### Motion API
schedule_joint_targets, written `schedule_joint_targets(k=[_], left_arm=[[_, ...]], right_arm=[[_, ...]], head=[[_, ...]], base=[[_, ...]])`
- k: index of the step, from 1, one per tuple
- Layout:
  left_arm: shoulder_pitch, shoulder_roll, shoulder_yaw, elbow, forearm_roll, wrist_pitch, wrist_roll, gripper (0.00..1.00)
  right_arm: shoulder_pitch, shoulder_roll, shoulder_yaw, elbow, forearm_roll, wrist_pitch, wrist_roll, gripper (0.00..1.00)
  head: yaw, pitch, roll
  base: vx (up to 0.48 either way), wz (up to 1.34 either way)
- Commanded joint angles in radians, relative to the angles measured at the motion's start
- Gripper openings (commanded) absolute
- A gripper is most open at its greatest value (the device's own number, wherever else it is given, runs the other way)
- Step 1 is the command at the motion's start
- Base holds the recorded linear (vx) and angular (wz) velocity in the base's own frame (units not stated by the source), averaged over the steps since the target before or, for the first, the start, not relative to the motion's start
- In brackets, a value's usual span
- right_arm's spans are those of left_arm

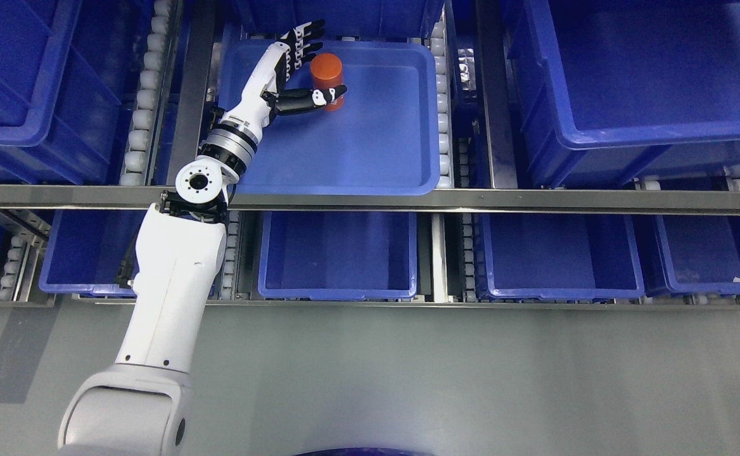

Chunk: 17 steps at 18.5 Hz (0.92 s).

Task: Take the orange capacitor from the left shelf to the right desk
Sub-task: 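Close the left hand around the orange capacitor and lift it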

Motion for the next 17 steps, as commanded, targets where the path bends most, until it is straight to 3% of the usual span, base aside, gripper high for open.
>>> schedule_joint_targets(k=[1, 7, 16, 17], left_arm=[[0.010, 0.017, -0.030, 0.041, 0.001, -0.002, -0.030, 0.72], [0.041, 0.017, -0.024, 0.041, 0.001, -0.006, -0.053, 0.71], [0.041, 0.017, 0.008, 0.041, 0.007, -0.014, -0.054, 0.39], [0.041, 0.017, 0.013, 0.041, 0.017, -0.017, -0.054, 0.32]], right_arm=[[0.000, -0.017, -0.011, -0.034, 0.000, -0.002, 0.000, 1.00], [-0.001, -0.017, -0.011, -0.034, 0.000, 0.000, 0.000, 1.00], [-0.001, -0.017, -0.011, -0.034, 0.000, 0.000, 0.000, 1.00], [0.000, -0.017, -0.011, -0.034, 0.000, 0.000, 0.000, 1.00]], head=[[0.0000, 0.000, 0.000], [0.0000, 0.000, 0.000], [0.0000, 0.000, 0.000], [0.0000, 0.000, 0.000]], base=[[0.149, 0.00], [0.091, 0.00], [0.052, 0.00], [0.013, 0.00]])
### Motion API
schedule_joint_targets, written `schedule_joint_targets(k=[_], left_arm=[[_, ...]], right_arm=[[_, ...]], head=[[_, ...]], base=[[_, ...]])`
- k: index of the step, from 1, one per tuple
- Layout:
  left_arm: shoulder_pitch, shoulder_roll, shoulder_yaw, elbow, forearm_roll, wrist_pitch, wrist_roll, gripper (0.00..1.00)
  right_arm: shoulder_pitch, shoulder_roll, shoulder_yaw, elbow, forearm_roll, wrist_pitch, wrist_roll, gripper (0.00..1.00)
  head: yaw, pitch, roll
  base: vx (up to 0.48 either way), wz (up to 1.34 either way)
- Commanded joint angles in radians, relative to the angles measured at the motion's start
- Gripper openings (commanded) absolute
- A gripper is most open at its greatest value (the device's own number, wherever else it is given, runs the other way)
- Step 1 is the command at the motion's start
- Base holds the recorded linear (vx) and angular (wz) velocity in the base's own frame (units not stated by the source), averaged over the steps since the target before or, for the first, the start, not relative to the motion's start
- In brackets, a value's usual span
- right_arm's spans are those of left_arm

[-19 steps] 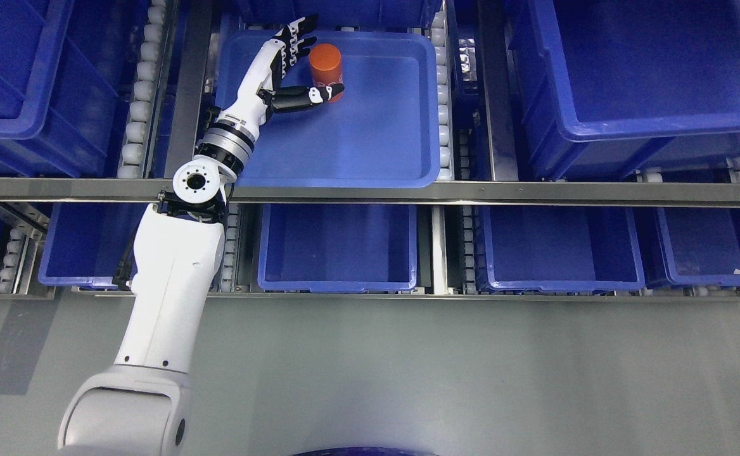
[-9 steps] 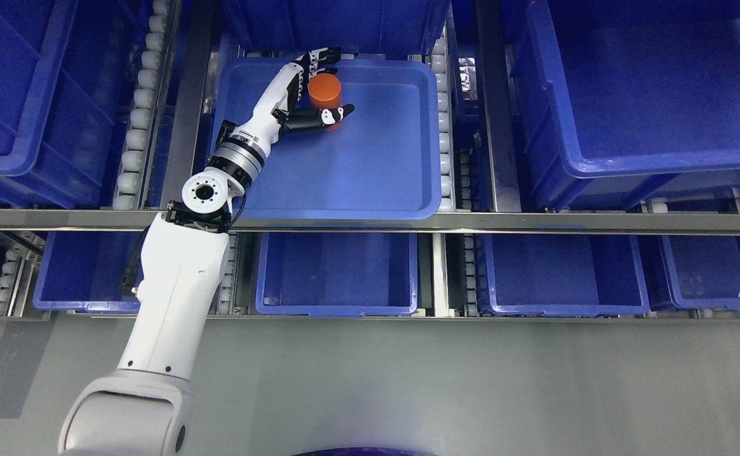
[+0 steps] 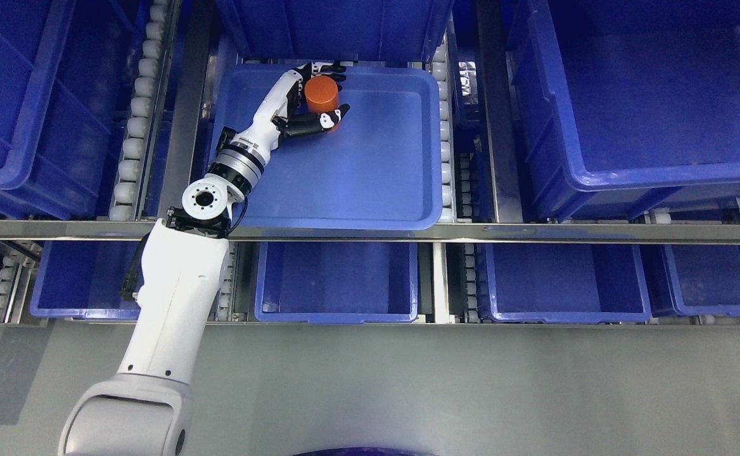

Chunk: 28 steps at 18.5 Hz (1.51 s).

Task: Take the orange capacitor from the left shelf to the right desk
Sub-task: 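Close the left hand around the orange capacitor and lift it, then carry the capacitor in the left hand while turning toward the steel table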

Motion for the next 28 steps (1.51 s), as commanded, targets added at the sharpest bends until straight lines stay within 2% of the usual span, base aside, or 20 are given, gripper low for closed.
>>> schedule_joint_targets(k=[1, 2, 3, 6, 10, 15, 18, 20, 22, 24, 28], left_arm=[[0.003, 0.017, 0.024, 0.008, 0.023, -0.017, -0.001, 0.23], [0.005, 0.017, 0.028, 0.008, 0.032, -0.034, -0.001, 0.13], [0.008, 0.017, 0.030, 0.008, 0.041, -0.043, -0.001, 0.08], [0.009, 0.017, 0.042, -0.001, 0.076, -0.057, -0.001, 0.01], [0.009, 0.017, 0.041, -0.047, 0.132, -0.089, -0.001, 0.00], [0.014, 0.017, 0.015, -0.211, 0.265, -0.100, -0.001, 0.01], [0.054, 0.017, -0.002, -0.303, 0.287, -0.105, -0.001, 0.01], [0.104, 0.017, -0.044, -0.352, 0.285, -0.134, -0.001, 0.01], [0.141, 0.017, -0.073, -0.378, 0.285, -0.215, 0.005, 0.01], [0.144, 0.017, -0.076, -0.381, 0.285, -0.275, 0.014, 0.01], [0.155, 0.017, -0.064, -0.417, 0.285, -0.329, 0.014, 0.02]], right_arm=[[-0.002, -0.017, -0.011, -0.034, 0.000, 0.000, 0.000, 1.00], [-0.002, -0.017, -0.011, -0.034, 0.000, 0.000, 0.000, 1.00], [-0.002, -0.017, -0.011, -0.034, 0.000, 0.000, 0.000, 1.00], [-0.002, -0.017, -0.011, -0.034, 0.000, 0.000, 0.000, 1.00], [-0.002, -0.017, -0.011, -0.034, 0.000, 0.000, 0.000, 1.00], [-0.002, -0.017, -0.011, -0.034, 0.000, 0.000, 0.000, 1.00], [-0.002, -0.017, -0.011, -0.034, 0.000, 0.000, 0.000, 1.00], [-0.002, -0.017, -0.011, -0.034, 0.000, 0.000, 0.000, 1.00], [0.000, -0.017, -0.011, -0.034, 0.000, 0.000, 0.000, 1.00], [-0.002, -0.017, -0.011, -0.034, 0.000, 0.000, 0.000, 1.00], [-0.002, -0.017, -0.011, -0.034, 0.000, 0.000, 0.000, 1.00]], head=[[0.0000, 0.000, 0.000], [0.0000, 0.000, 0.000], [0.0000, 0.000, 0.000], [0.0000, 0.000, 0.000], [0.0000, 0.000, 0.000], [0.0000, 0.000, 0.000], [0.0000, 0.000, 0.000], [0.0000, 0.000, 0.000], [0.0000, 0.000, 0.000], [0.0000, 0.000, 0.000], [0.0000, 0.000, 0.000]], base=[[0.013, 0.00], [0.000, 0.00], [0.000, 0.00], [0.000, 0.00], [0.000, 0.00], [0.000, 0.00], [0.000, 0.00], [0.000, 0.00], [-0.005, 0.00], [-0.005, 0.00], [-0.001, 0.00]])
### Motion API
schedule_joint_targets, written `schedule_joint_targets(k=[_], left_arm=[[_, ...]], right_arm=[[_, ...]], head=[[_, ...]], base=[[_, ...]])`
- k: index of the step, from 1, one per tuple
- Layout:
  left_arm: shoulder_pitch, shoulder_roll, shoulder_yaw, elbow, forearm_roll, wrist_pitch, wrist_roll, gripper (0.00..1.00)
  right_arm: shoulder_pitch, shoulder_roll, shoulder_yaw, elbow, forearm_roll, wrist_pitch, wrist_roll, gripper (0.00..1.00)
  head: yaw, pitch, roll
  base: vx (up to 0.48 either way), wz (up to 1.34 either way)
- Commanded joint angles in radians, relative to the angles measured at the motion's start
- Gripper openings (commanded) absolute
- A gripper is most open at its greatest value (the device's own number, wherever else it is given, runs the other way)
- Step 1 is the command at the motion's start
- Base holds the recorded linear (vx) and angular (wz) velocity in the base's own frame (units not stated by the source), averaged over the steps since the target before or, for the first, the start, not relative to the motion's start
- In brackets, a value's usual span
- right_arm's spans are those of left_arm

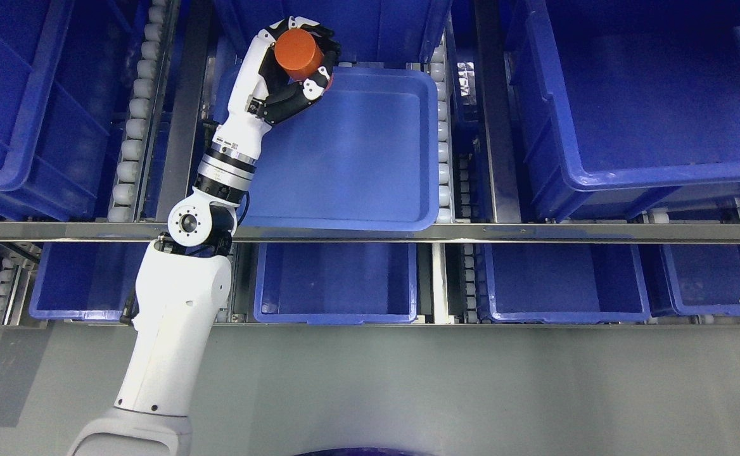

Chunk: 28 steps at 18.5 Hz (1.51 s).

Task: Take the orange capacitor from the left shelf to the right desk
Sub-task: 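Carry the capacitor in the left hand while turning toward the steel table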

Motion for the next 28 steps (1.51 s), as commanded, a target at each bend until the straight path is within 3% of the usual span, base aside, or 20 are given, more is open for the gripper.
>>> schedule_joint_targets(k=[1, 28], left_arm=[[0.045, 0.017, -0.033, -0.152, 0.010, -0.044, 0.001, 0.02], [0.094, 0.017, -0.068, -0.195, 0.010, -0.035, 0.000, 0.02]], right_arm=[[-0.001, -0.017, -0.011, -0.034, 0.000, -0.003, 0.000, 1.00], [-0.001, -0.017, -0.011, -0.034, 0.000, -0.003, 0.000, 1.00]], head=[[0.0000, 0.000, 0.000], [0.0000, 0.000, 0.000]], base=[[-0.006, -0.02], [-0.107, -0.09]])
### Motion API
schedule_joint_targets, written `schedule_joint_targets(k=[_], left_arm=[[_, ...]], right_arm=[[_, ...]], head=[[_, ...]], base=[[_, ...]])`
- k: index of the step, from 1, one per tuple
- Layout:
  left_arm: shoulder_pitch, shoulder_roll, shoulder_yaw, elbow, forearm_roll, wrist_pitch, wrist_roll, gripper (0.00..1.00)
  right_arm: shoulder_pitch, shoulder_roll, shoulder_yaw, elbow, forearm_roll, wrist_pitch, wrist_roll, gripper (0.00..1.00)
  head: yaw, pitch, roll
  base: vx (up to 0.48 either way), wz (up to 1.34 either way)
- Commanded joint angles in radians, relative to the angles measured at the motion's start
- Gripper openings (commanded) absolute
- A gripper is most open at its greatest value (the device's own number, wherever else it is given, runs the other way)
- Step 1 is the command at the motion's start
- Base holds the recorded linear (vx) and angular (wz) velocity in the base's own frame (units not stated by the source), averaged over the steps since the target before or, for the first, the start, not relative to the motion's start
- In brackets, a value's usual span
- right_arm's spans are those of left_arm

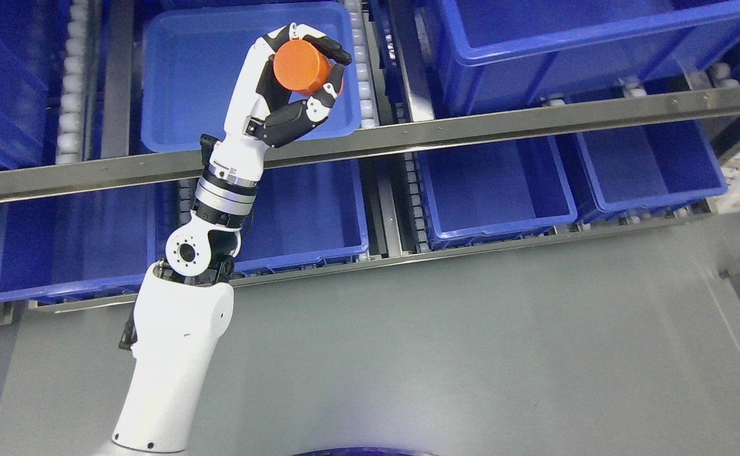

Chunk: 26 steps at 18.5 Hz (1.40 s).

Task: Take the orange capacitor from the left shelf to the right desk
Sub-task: 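Carry the capacitor in the left hand while turning toward the steel table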

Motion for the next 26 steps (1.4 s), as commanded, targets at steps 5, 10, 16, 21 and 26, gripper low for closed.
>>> schedule_joint_targets(k=[5, 10, 16, 21, 26], left_arm=[[-0.004, 0.017, -0.058, -0.011, 0.000, 0.008, 0.006, 0.02], [-0.011, 0.017, -0.071, -0.007, 0.002, 0.011, 0.006, 0.02], [-0.019, 0.017, -0.113, -0.001, 0.003, 0.015, 0.006, 0.02], [-0.024, 0.017, -0.134, 0.005, 0.011, 0.025, 0.006, 0.02], [-0.030, 0.017, -0.145, 0.010, 0.025, 0.032, 0.005, 0.02]], right_arm=[[-0.001, -0.017, -0.006, -0.034, 0.000, -0.001, 0.000, 1.00], [-0.001, -0.017, -0.008, -0.034, 0.000, 0.001, 0.000, 1.00], [-0.001, -0.017, -0.008, -0.034, 0.000, 0.001, 0.000, 1.00], [-0.001, -0.017, -0.009, -0.034, 0.000, 0.001, 0.000, 1.00], [-0.001, -0.017, -0.011, -0.034, 0.000, 0.001, 0.000, 1.00]], head=[[0.0000, 0.000, 0.000], [0.0000, 0.000, 0.000], [0.0000, 0.000, 0.000], [0.0000, 0.000, 0.000], [0.0000, 0.000, 0.000]], base=[[-0.092, -0.51], [-0.086, -0.62], [-0.019, -0.63], [0.091, -0.67], [0.196, -0.73]])
